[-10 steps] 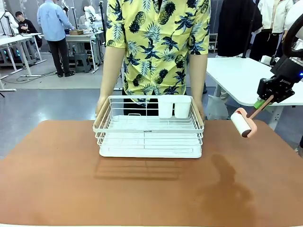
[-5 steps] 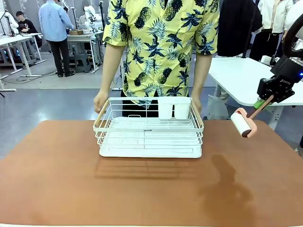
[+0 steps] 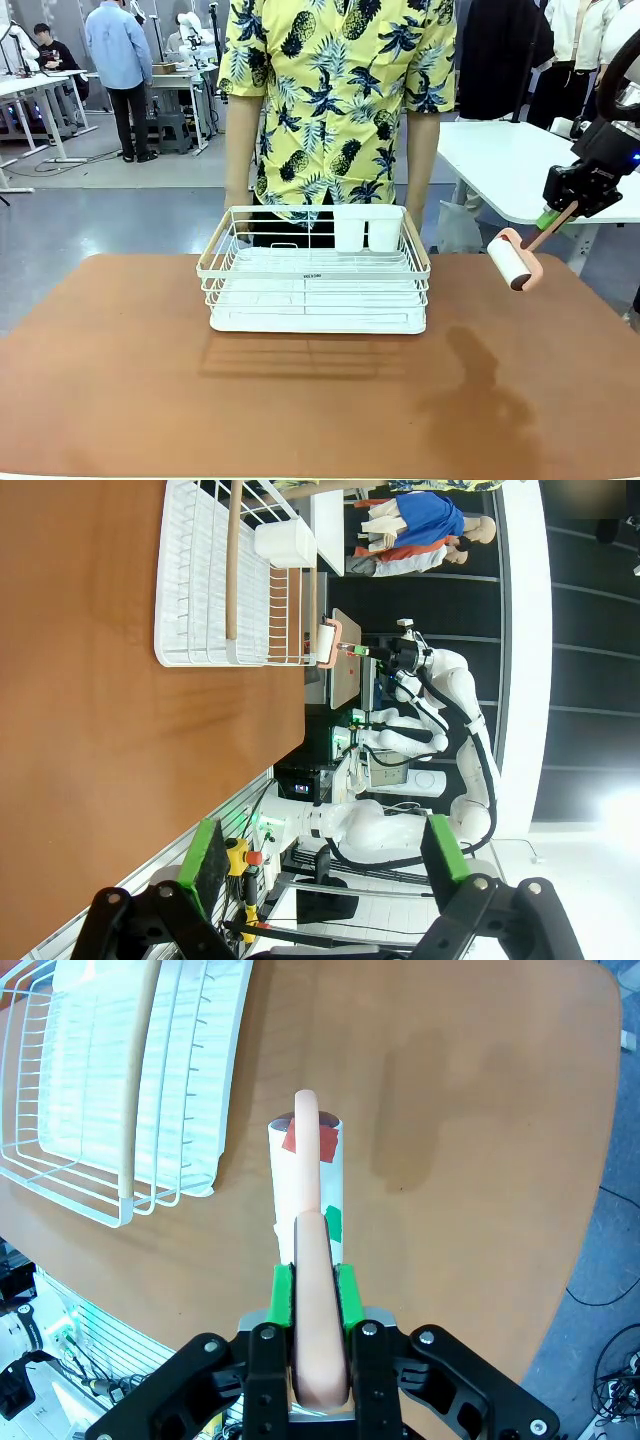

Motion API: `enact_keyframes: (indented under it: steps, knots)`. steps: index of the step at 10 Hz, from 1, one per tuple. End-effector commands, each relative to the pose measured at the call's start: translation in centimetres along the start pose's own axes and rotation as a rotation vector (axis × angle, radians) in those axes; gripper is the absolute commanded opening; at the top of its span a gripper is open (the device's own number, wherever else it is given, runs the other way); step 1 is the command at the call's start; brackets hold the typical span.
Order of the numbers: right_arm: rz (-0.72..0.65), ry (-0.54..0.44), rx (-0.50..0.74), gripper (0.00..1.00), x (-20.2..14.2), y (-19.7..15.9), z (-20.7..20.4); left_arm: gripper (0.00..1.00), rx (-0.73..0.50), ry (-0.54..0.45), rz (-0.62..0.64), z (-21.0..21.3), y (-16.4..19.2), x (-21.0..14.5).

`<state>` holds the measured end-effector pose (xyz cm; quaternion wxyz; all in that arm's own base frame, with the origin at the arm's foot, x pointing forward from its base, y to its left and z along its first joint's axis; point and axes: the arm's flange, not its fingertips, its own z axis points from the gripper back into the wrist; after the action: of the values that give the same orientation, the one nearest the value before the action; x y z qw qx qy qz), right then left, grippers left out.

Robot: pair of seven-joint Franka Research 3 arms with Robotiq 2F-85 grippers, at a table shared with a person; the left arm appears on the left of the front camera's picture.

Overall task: Clean the table.
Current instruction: Place the Lint Roller down when the Dish drying rack is positioned in the middle of the table.

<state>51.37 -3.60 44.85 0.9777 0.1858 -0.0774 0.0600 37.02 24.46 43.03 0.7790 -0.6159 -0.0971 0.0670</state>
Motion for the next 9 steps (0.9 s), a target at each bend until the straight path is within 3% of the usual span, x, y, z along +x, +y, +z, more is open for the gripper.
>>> enact_keyframes:
  steps: [1, 9]
  knots:
    - [0.005, -0.018, 0.014, 0.21, 0.21, 0.16, 0.06, 1.00, -0.006, -0.001, -0.004, 0.13, 0.01, -0.40]
    - [0.000, 0.000, 0.000, 0.21, 0.00, 0.00, 0.00, 1.00, -0.006, -0.001, -0.004, 0.13, 0.01, -0.40]
